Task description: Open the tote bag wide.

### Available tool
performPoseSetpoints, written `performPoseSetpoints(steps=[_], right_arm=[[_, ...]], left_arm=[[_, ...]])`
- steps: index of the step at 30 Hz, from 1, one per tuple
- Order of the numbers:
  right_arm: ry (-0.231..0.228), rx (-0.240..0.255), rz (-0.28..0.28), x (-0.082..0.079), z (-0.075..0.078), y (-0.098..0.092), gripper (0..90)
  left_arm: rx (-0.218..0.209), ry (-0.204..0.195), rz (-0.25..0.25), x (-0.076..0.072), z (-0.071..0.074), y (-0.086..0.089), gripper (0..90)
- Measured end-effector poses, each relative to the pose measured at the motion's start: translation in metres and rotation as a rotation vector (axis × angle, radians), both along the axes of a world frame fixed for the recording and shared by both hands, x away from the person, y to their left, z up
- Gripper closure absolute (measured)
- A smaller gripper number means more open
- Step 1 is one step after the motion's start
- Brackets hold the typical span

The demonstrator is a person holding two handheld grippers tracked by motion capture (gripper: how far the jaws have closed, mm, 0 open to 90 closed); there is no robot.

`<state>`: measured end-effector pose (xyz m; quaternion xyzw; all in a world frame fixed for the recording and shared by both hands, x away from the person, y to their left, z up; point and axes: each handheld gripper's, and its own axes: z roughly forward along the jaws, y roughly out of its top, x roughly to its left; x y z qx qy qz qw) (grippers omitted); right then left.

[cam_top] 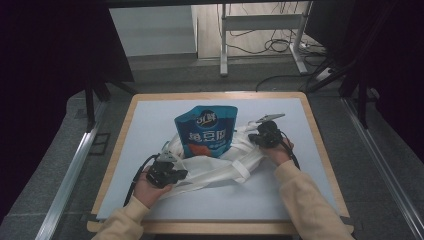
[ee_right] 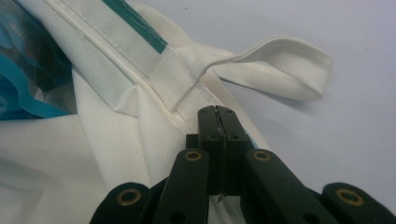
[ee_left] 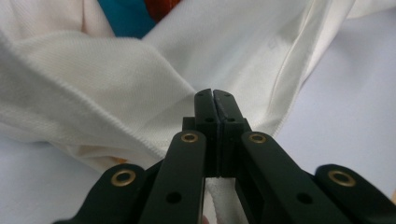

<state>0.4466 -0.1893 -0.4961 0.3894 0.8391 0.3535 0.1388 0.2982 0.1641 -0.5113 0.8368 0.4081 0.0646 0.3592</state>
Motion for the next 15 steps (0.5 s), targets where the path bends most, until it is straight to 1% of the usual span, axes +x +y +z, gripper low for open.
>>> performPoseSetpoints(steps=[5, 8, 10, 13, 15], right_arm=[[0.003, 0.006, -0.004, 0.000, -0.001, 0.000, 89.2], [0.001, 0.015, -0.002, -0.001, 0.000, -0.002, 89.2], [-0.004, 0.030, -0.011, -0.003, 0.001, -0.003, 89.1], [-0.028, 0.049, 0.009, -0.008, 0.006, -0.006, 89.1], [-0.039, 0.075, 0.016, -0.013, 0.010, -0.010, 89.1]], left_arm=[[0.002, 0.000, 0.001, 0.001, -0.001, 0.000, 89.8], [-0.009, -0.003, 0.000, 0.001, 0.002, 0.000, 89.7], [-0.029, -0.012, 0.004, 0.002, 0.007, 0.002, 89.7], [-0.055, -0.042, 0.012, 0.004, 0.015, 0.003, 89.7], [-0.065, -0.059, 0.011, 0.006, 0.021, 0.003, 89.7]])
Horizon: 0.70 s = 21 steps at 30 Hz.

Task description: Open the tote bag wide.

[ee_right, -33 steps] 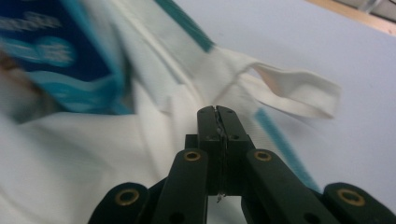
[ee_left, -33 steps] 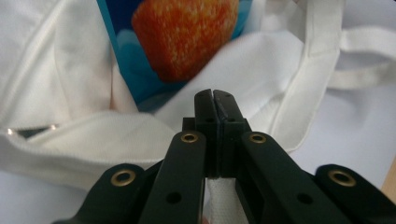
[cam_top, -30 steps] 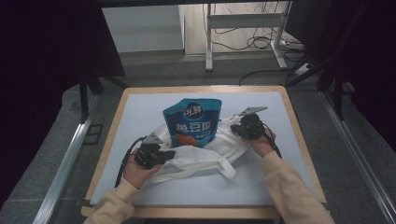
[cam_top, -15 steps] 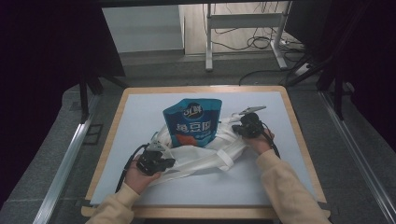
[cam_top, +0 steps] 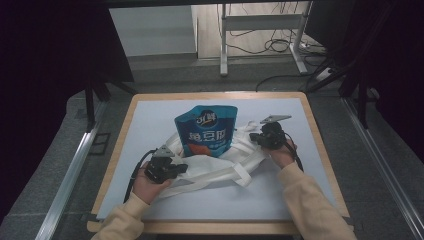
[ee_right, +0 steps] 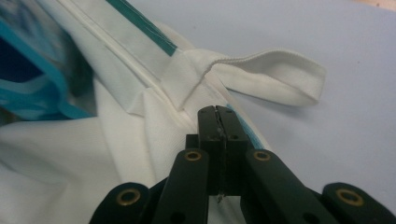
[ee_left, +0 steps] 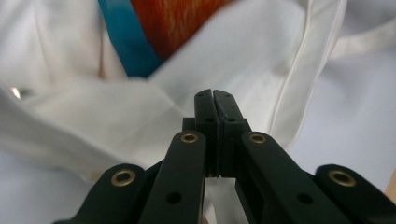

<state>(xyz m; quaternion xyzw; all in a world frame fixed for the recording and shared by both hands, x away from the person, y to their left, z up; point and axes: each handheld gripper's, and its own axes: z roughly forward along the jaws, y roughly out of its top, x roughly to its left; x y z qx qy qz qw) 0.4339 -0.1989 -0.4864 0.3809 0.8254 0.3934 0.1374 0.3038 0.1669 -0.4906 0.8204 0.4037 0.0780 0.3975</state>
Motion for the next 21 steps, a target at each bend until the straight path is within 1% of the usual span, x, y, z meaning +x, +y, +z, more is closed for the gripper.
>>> performPoseSetpoints(steps=[2, 6, 10, 13, 16, 18, 21], right_arm=[[-0.017, 0.020, 0.008, -0.005, 0.004, -0.004, 89.1], [-0.065, 0.077, 0.025, -0.016, 0.016, -0.013, 89.1], [-0.095, 0.118, 0.017, -0.029, 0.023, -0.023, 89.1], [-0.117, 0.134, 0.022, -0.041, 0.026, -0.030, 89.1], [-0.138, 0.149, 0.031, -0.054, 0.031, -0.036, 89.1], [-0.152, 0.154, 0.037, -0.062, 0.035, -0.041, 89.0], [-0.161, 0.161, 0.040, -0.074, 0.036, -0.047, 88.9]], left_arm=[[-0.012, -0.018, 0.001, 0.001, 0.005, 0.000, 89.7], [-0.027, -0.040, 0.010, 0.000, 0.009, 0.001, 89.7], [-0.047, -0.075, 0.026, -0.007, 0.015, 0.008, 89.7], [-0.073, -0.112, 0.045, -0.013, 0.021, 0.017, 89.3], [-0.089, -0.139, 0.071, -0.017, 0.024, 0.028, 89.1], [-0.090, -0.147, 0.089, -0.019, 0.022, 0.035, 88.8], [-0.094, -0.142, 0.117, -0.021, 0.017, 0.045, 88.3]])
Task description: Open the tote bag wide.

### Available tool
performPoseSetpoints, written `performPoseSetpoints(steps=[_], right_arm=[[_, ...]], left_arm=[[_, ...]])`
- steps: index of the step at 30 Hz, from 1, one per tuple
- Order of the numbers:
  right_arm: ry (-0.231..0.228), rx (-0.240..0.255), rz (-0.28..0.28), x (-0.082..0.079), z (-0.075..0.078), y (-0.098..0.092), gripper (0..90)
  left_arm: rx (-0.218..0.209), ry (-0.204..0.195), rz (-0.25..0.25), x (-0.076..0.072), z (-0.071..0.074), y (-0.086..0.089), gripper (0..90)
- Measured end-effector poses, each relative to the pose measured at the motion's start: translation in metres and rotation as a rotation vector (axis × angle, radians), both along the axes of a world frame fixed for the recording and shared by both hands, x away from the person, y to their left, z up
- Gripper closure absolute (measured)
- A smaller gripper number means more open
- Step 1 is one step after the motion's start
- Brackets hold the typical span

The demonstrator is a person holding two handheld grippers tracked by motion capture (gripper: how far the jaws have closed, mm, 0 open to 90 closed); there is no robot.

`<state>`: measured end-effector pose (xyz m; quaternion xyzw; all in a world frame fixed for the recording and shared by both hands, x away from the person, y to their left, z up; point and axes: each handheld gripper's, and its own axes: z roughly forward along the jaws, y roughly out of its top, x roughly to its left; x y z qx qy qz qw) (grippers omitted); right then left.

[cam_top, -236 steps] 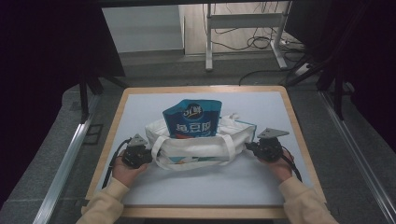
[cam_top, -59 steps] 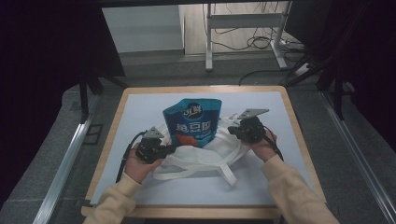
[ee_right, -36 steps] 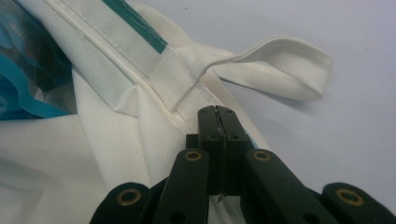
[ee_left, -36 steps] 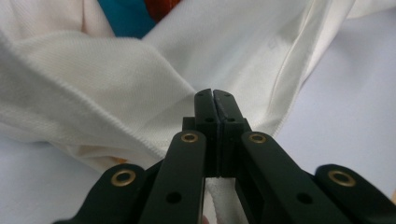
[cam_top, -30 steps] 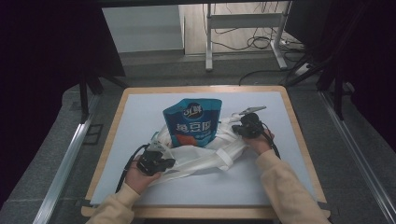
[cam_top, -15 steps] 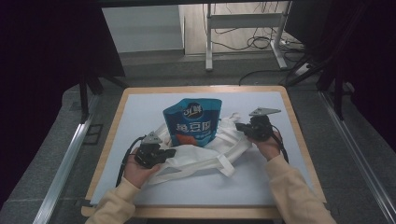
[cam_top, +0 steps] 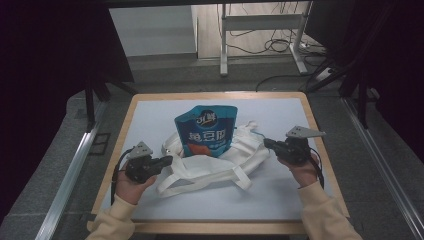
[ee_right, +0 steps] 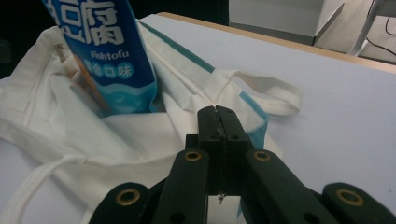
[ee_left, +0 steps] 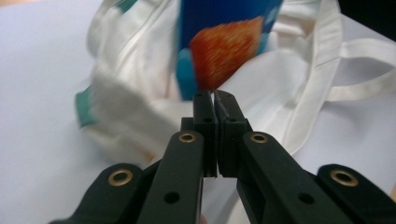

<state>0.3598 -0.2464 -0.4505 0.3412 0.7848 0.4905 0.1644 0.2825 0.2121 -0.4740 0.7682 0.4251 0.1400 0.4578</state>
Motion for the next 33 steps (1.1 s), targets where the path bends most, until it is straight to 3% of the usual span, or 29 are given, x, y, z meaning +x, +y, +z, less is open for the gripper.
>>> performPoseSetpoints(steps=[6, 11, 13, 17, 21, 33], right_arm=[[0.008, -0.012, 0.000, -0.017, -0.010, -0.014, 81.3], [0.011, -0.048, -0.012, -0.030, -0.026, -0.021, 58.4], [0.018, -0.059, -0.009, -0.034, -0.033, -0.024, 53.8], [0.035, -0.079, -0.011, -0.036, -0.043, -0.028, 48.6], [0.060, -0.076, -0.024, -0.033, -0.050, -0.033, 47.0], [0.054, -0.084, -0.047, -0.034, -0.051, -0.038, 41.4]], left_arm=[[0.007, 0.011, 0.052, -0.002, -0.010, 0.013, 83.6], [0.014, -0.008, 0.128, -0.006, -0.018, 0.024, 63.0], [0.016, 0.010, 0.150, -0.005, -0.022, 0.028, 51.6], [0.011, 0.071, 0.182, 0.000, -0.033, 0.036, 39.9], [0.003, 0.103, 0.193, 0.003, -0.039, 0.040, 36.2], [0.034, 0.100, 0.198, 0.005, -0.042, 0.038, 33.3]])
